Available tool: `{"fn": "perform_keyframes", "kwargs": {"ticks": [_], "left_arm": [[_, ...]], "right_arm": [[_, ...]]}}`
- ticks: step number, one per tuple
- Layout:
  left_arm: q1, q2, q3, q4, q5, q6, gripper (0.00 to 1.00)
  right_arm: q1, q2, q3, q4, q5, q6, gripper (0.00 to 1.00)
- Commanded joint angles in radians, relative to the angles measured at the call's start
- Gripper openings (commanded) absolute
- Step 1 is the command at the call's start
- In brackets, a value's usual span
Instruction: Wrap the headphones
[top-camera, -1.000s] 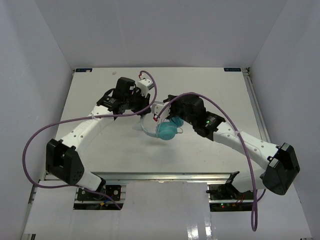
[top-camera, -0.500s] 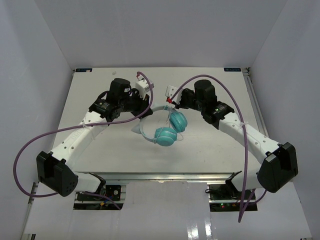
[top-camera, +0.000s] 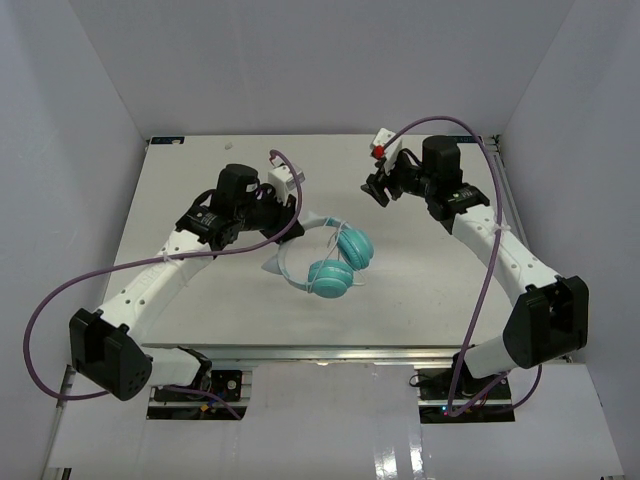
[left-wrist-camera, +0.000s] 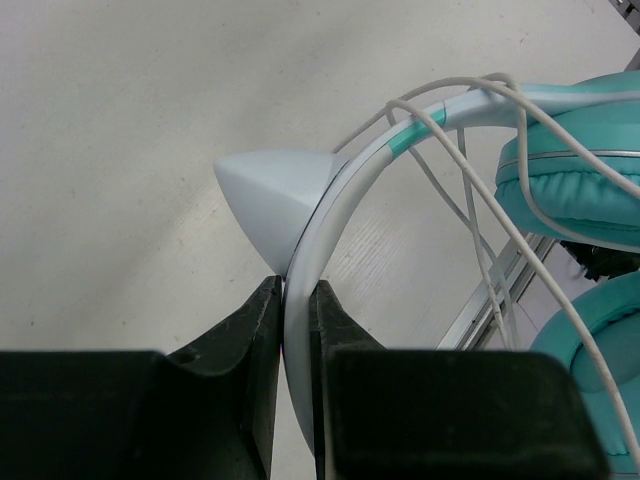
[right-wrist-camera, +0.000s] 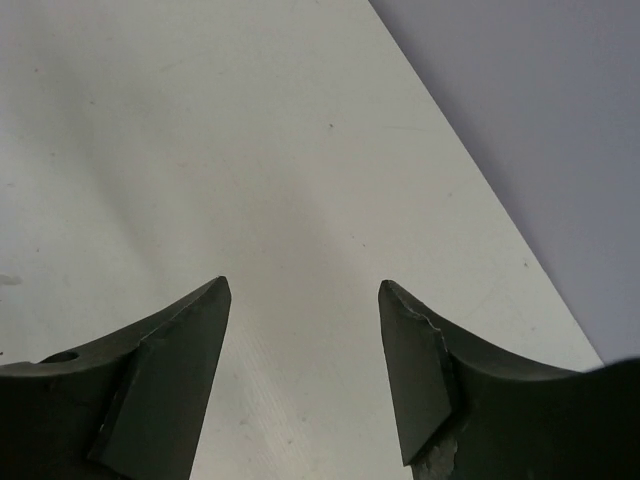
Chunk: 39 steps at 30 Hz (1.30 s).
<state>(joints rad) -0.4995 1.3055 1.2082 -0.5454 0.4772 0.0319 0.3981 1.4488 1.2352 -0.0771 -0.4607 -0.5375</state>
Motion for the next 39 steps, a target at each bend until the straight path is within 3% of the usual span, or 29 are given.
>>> {"fn": "perform_keyframes", "kwargs": {"ticks": [1, 11, 30, 39], "left_arm": [[0.000, -0.050, -0.038, 0.083, -0.025, -0.079, 0.00], [0.046, 0.053, -0.160, 0.279, -0.032, -0.120, 0.00], [0.121, 0.344, -0.110, 0.479, 0.010, -0.088, 0.00], [0.142, 0.374, -0.075, 0.490, 0.027, -0.093, 0.00]], "right_arm": [[-0.033, -0.016, 0.017, 0.014, 0.014, 0.111, 0.72], [-0.071, -0.100, -0.120, 0.020, -0.029, 0.201, 0.76], [-0.073, -0.187, -0.293, 0.046, -0.060, 0.221, 0.77], [-0.071, -0.174, -0.321, 0.049, -0.092, 0.181, 0.81]]}}
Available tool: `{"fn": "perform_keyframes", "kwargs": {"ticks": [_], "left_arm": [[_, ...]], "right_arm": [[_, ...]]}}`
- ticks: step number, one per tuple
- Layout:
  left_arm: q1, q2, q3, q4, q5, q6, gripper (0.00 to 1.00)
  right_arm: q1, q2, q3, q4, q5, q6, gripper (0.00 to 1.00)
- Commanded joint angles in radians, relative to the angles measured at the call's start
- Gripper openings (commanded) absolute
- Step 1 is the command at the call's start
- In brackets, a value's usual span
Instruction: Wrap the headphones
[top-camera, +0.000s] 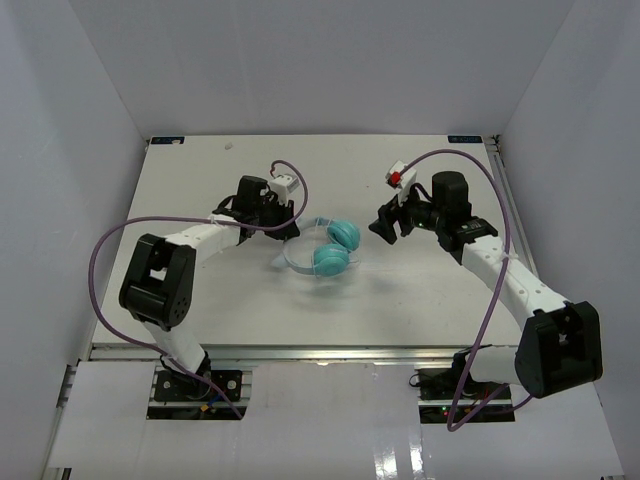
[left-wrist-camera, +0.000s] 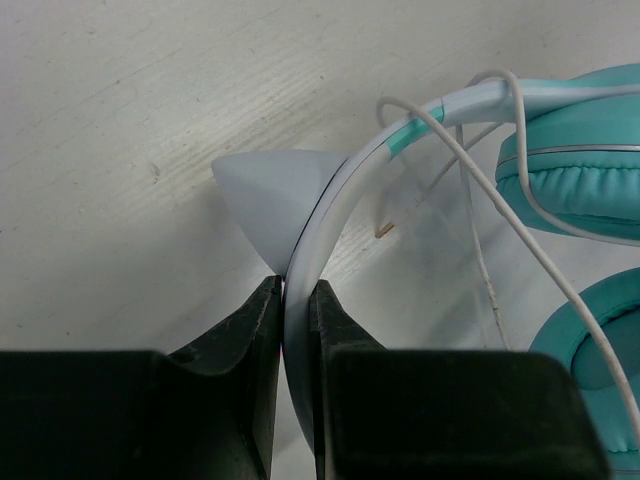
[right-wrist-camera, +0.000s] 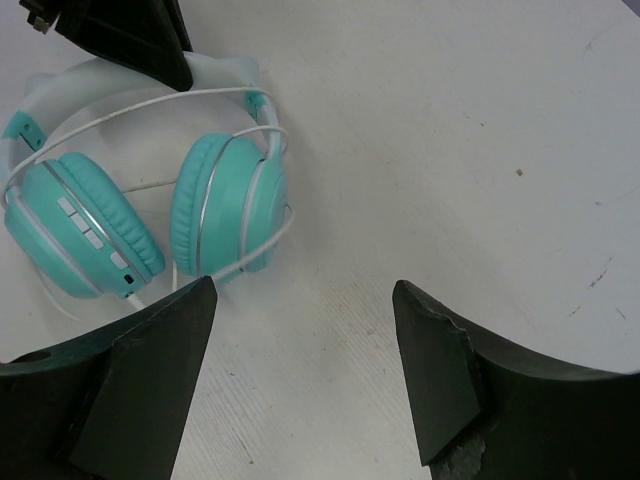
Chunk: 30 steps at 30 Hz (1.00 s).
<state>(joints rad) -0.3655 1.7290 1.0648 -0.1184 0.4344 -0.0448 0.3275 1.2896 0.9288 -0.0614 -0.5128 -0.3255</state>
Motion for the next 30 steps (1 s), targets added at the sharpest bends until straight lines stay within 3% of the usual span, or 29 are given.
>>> {"fn": "perform_keyframes", "kwargs": {"ticks": [1, 6, 9, 13, 15, 21, 25, 28, 30], "left_arm": [[0.008, -0.059, 0.068, 0.061, 0.080, -0.019, 0.00], [0.008, -0.103, 0.060, 0.028, 0.127, -0.023, 0.00], [0.008, -0.151, 0.042, 0.014, 0.080, -0.022, 0.00], [0.010, -0.212, 0.020, 0.003, 0.030, -0.035, 0.00], [0.010, -0.267, 0.009, -0.007, 0.001, -0.053, 0.00], [0.011, -0.419, -0.012, -0.048, -0.036, -0.066, 0.00], [0.011, -0.492, 0.034, -0.098, -0.034, -0.072, 0.00], [0.011, -0.538, 0.081, -0.125, -0.031, -0.097, 0.00], [0.011, -0.561, 0.110, -0.138, -0.032, -0.113, 0.00]], "right_arm": [[-0.002, -0.017, -0.017, 0.032, -0.053, -0.045, 0.82], [-0.005, -0.027, -0.021, 0.017, -0.108, -0.145, 0.86], [-0.010, -0.038, -0.024, -0.021, -0.179, -0.223, 0.86], [-0.018, -0.077, -0.067, -0.115, -0.369, -0.428, 0.86], [-0.020, -0.116, -0.128, -0.172, -0.477, -0.637, 0.85], [-0.039, -0.097, -0.129, -0.279, -0.536, -0.792, 0.84], [-0.038, -0.044, -0.157, -0.373, -0.656, -1.071, 0.86], [0.019, 0.028, -0.133, -0.309, -0.709, -1.003, 0.95], [0.075, 0.043, -0.158, -0.116, -0.640, -0.880, 0.97]]}}
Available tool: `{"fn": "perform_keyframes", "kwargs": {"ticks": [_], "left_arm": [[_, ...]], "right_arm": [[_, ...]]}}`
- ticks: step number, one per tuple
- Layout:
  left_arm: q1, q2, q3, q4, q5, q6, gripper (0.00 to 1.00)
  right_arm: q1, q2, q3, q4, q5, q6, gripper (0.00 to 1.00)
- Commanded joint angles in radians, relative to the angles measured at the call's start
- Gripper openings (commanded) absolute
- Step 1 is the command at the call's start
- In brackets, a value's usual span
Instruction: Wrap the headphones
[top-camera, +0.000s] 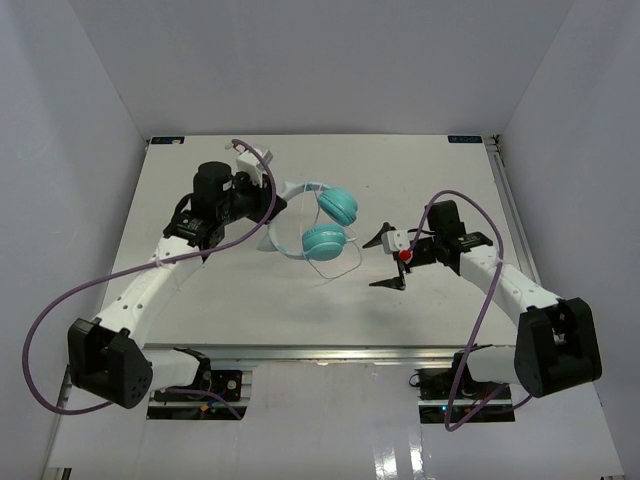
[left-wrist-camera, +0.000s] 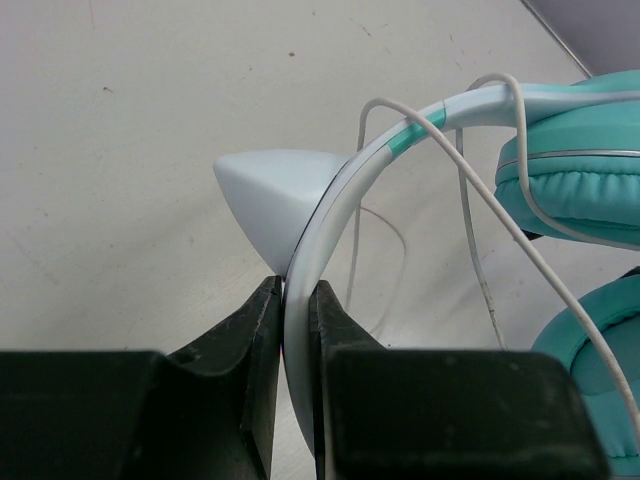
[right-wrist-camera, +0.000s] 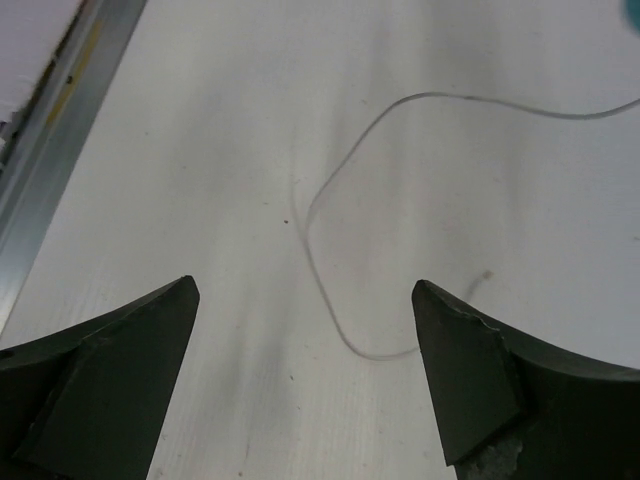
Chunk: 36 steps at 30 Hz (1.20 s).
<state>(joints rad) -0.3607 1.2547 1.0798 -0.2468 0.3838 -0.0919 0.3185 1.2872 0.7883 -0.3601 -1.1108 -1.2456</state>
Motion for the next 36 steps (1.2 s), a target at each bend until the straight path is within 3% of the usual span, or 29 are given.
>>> {"fn": "perform_keyframes", "kwargs": {"ticks": [1, 6, 8, 13, 18, 26, 36], "left_arm": [[0.006, -0.094, 0.109, -0.016, 0.018, -0.073, 0.00], [0.006, -0.113, 0.172, -0.055, 0.023, -0.092, 0.00], [0.006, -0.122, 0.194, -0.068, 0.024, -0.098, 0.00], [0.006, -0.136, 0.239, -0.103, 0.022, -0.103, 0.00], [0.006, -0.145, 0.269, -0.120, 0.029, -0.114, 0.00], [0.006, -0.158, 0.300, -0.136, 0.037, -0.131, 0.00], [0.006, -0.159, 0.378, -0.169, 0.046, -0.153, 0.00]], "right_arm": [[0.129, 0.043, -0.053, 0.318, 0.004, 0.148, 0.98], [0.227, 0.122, -0.083, 0.798, 0.198, 0.600, 0.98], [0.253, 0.159, -0.116, 1.047, 0.298, 0.753, 0.94], [0.271, 0.241, -0.123, 1.329, 0.457, 0.955, 0.90], [0.299, 0.334, -0.023, 1.323, 0.583, 1.010, 0.90], [0.375, 0.456, 0.091, 1.260, 0.548, 0.988, 0.92], [0.375, 0.595, 0.232, 1.199, 0.537, 0.983, 0.98]]}}
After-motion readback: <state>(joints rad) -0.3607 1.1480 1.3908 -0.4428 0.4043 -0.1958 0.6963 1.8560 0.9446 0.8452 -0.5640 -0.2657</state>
